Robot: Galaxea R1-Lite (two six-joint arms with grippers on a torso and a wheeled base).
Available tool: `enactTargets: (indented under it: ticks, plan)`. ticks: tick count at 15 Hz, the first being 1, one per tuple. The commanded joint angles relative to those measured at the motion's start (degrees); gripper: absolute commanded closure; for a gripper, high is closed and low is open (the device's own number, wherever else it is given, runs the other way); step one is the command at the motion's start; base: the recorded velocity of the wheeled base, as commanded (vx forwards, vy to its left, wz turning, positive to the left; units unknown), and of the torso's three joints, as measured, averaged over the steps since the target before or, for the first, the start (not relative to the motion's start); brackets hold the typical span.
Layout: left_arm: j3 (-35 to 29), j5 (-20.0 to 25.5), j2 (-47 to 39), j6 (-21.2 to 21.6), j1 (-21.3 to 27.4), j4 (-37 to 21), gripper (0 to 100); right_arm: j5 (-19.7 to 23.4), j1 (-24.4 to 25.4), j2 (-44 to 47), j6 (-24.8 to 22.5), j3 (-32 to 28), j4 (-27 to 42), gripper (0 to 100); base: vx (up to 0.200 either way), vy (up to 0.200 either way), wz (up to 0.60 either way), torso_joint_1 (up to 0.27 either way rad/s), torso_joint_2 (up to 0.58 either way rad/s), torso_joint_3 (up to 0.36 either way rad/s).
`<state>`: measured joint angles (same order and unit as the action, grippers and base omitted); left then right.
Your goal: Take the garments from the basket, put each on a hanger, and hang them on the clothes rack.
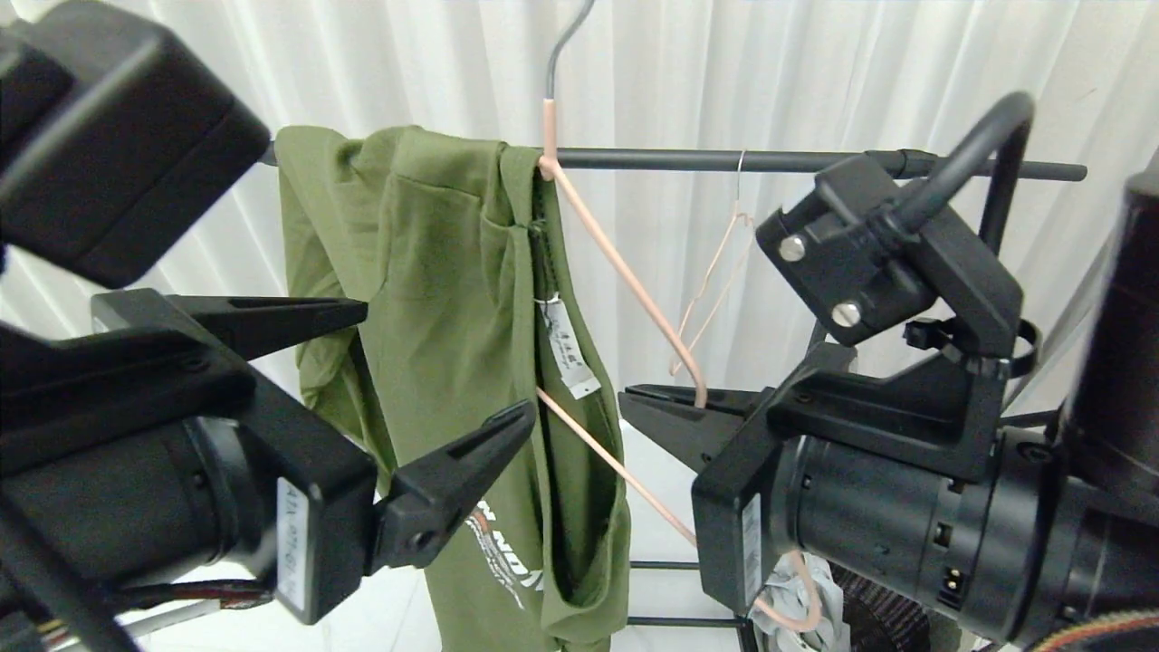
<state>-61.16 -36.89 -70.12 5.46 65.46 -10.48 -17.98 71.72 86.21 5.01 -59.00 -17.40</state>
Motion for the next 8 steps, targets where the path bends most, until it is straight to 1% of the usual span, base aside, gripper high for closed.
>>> enactTargets:
  ticks: [1, 2, 3, 4, 5, 6, 7, 8]
  plan:
    - [3.5, 0.2, 6.1, 7.1, -2.8, 0.0, 0, 0.3, -1.0, -4.6, -1.0, 2.9, 1.8, 100, 0.000, 0.000, 0.00, 0.000, 0.00, 0.000]
    - [4.8, 1.2, 8.7, 12.8, -5.5, 0.1, 0, 0.5, -1.5, -6.5, -1.0, 3.1, 4.7, 100, 0.000, 0.000, 0.00, 0.000, 0.00, 0.000]
    - [5.6, 5.0, 11.0, 17.2, -7.5, 0.4, 0, 1.6, -2.3, -8.4, -1.0, 2.7, 8.3, 100, 0.000, 0.000, 0.00, 0.000, 0.00, 0.000]
    - [5.8, 11.1, 12.6, 20.6, -9.7, 0.6, 0, 3.9, -3.3, -10.5, -1.1, 1.8, 12.3, 100, 0.000, 0.000, 0.00, 0.000, 0.00, 0.000]
    - [5.8, 15.8, 13.2, 23.8, -12.8, 0.7, 0, 5.9, -3.6, -11.9, -1.4, 0.7, 16.8, 100, 0.000, 0.000, 0.00, 0.000, 0.00, 0.000]
    - [5.7, 17.3, 13.2, 25.7, -14.6, 0.8, 0, 6.6, -3.6, -12.4, -1.6, 0.2, 18.6, 100, 0.000, 0.000, 0.00, 0.000, 0.00, 0.000]
    - [5.9, 20.5, 12.8, 30.0, -17.3, 2.7, 0, 7.1, -3.6, -12.6, -2.0, -0.1, 20.4, 100, 0.000, 0.000, 0.00, 0.000, 0.00, 0.000]
    - [6.1, 22.2, 12.2, 31.6, -17.9, 4.3, 0, 7.3, -3.5, -12.6, -2.1, -0.1, 20.6, 100, 0.000, 0.000, 0.00, 0.000, 0.00, 0.000]
